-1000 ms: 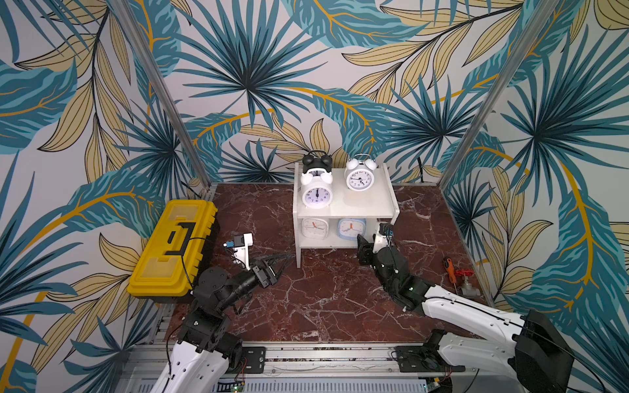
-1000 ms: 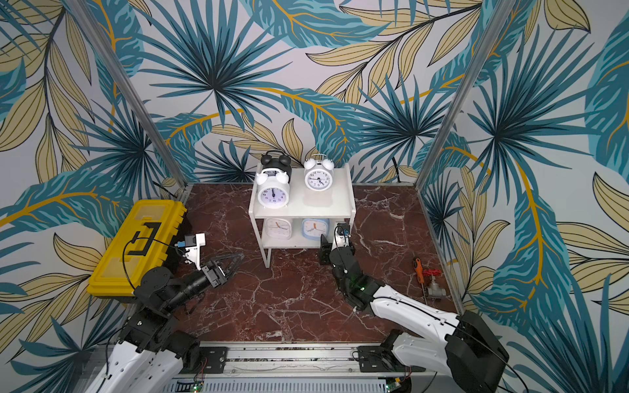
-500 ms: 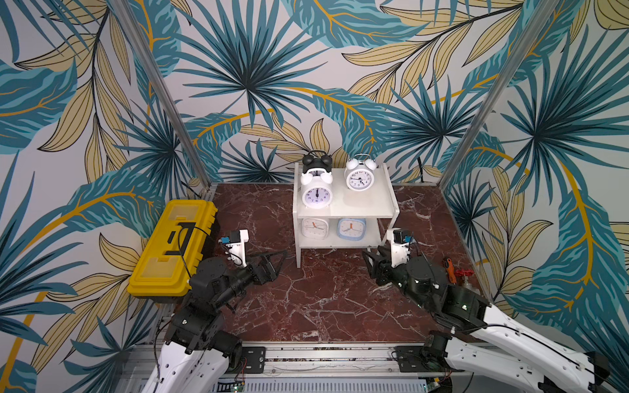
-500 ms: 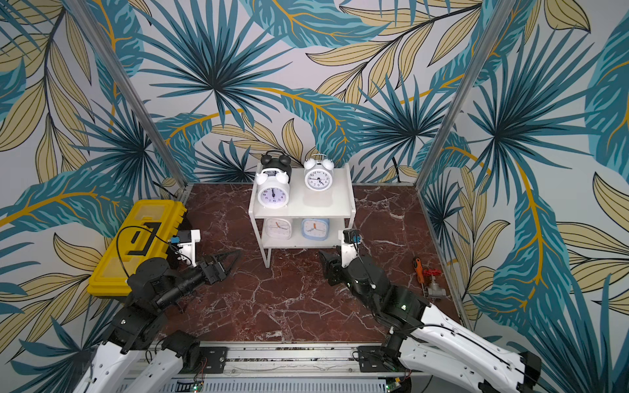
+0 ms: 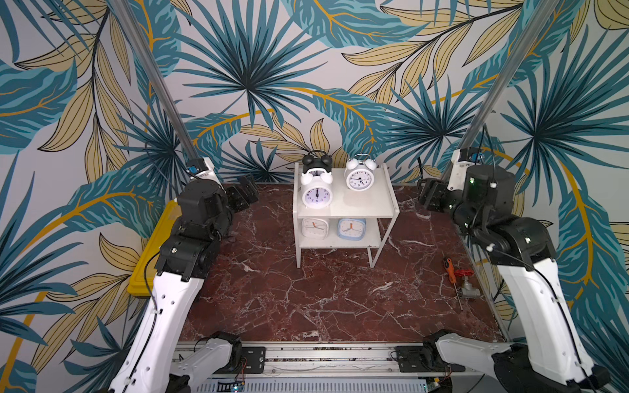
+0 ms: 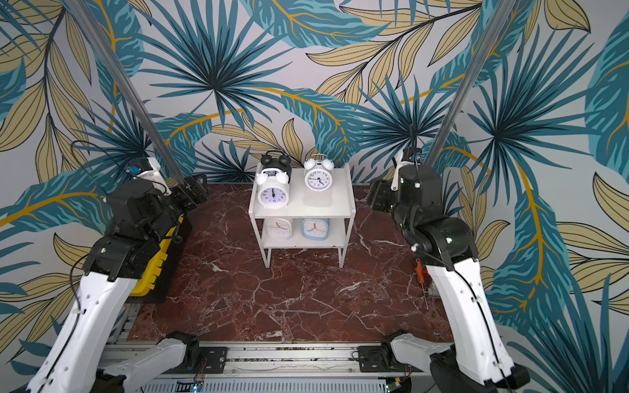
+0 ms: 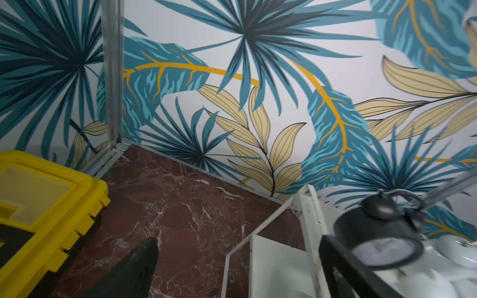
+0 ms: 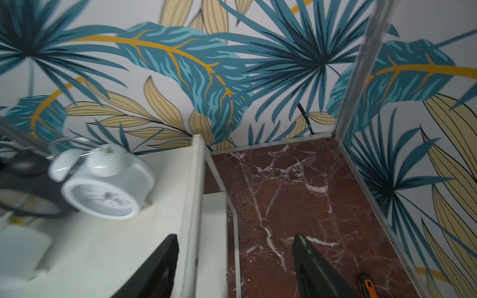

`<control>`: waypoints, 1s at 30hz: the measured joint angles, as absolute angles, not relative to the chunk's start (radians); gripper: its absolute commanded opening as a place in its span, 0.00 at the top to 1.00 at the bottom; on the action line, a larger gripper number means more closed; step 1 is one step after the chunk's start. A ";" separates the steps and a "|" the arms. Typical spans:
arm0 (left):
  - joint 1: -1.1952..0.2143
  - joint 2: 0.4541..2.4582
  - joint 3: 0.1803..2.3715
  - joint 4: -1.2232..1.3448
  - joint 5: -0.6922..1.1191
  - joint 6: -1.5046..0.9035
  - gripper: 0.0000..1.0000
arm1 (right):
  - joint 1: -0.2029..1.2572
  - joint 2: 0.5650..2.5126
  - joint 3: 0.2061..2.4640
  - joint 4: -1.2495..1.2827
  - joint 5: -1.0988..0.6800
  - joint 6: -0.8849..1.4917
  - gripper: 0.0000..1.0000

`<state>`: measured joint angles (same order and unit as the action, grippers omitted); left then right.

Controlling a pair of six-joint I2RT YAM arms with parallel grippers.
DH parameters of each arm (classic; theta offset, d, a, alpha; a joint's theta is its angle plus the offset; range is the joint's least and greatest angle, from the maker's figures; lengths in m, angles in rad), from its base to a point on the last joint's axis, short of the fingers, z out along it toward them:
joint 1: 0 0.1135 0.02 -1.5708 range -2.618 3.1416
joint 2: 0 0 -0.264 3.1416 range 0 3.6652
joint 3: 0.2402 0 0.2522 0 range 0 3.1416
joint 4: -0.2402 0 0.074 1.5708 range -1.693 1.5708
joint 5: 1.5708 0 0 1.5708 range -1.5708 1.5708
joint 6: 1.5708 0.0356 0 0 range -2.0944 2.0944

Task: Place the alarm clocks on the shelf by style
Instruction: Reset both arms

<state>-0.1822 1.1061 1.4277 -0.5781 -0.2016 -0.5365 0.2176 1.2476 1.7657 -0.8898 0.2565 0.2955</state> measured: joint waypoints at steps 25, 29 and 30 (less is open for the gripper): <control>-0.035 1.348 0.405 0.508 -0.458 -0.189 0.00 | -0.047 1.111 0.351 0.113 0.521 0.360 0.00; -0.035 1.361 0.405 0.618 -0.406 -0.163 0.00 | -0.047 1.180 0.309 0.422 0.425 0.298 0.01; -0.035 1.364 0.405 0.641 -0.399 -0.157 0.00 | -0.047 1.213 0.311 0.492 0.401 0.282 0.01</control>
<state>-0.0345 1.3640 0.4046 0.6415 -0.3992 -0.1566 -0.0471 1.2133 0.3111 0.4915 0.4007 0.2821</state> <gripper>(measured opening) 0.997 0.994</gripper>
